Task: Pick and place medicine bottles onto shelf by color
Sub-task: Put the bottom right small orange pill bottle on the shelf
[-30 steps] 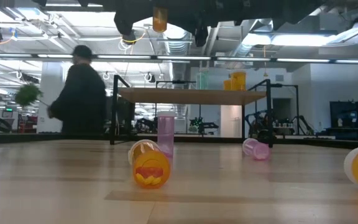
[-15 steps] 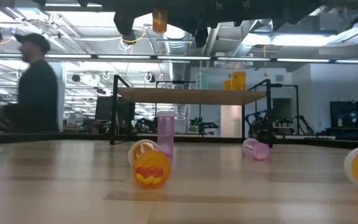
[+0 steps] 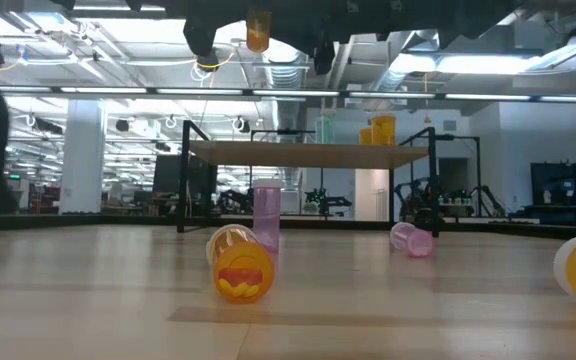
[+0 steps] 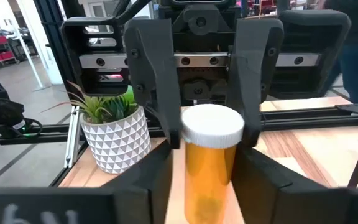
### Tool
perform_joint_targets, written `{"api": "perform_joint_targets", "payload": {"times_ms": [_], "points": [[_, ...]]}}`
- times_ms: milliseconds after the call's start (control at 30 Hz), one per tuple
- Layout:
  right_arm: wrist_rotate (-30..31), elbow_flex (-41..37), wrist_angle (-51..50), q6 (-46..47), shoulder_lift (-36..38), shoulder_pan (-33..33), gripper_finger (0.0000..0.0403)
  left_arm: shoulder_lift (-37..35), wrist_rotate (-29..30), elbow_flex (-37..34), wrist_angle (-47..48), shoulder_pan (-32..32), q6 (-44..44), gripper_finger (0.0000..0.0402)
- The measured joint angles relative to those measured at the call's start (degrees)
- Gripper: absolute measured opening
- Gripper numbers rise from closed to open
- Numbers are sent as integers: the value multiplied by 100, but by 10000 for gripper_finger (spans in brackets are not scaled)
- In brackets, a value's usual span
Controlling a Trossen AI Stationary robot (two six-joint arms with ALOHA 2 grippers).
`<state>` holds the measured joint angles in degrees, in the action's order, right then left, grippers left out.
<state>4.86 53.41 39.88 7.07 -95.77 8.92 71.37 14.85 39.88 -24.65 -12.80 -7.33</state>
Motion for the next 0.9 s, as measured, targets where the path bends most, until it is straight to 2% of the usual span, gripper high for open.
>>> {"api": "perform_joint_targets", "payload": {"times_ms": [167,300,467,567,733,900], "points": [[-4,0,-221,44,42,1,242,-5,24,0,-92,5,12,108],[-17,0,-983,50,363,-2,270,-66,60,0,-107,85,132,108],[2,2,-2184,177,975,-12,275,-136,183,12,-80,422,218,109],[44,-2,-2644,197,1265,18,275,-130,222,230,278,804,255,110],[613,-128,-3231,170,1622,133,275,-92,190,806,1255,1458,371,110],[887,-131,-3700,260,1835,167,275,-94,-52,1178,1458,2100,748,110]]}}
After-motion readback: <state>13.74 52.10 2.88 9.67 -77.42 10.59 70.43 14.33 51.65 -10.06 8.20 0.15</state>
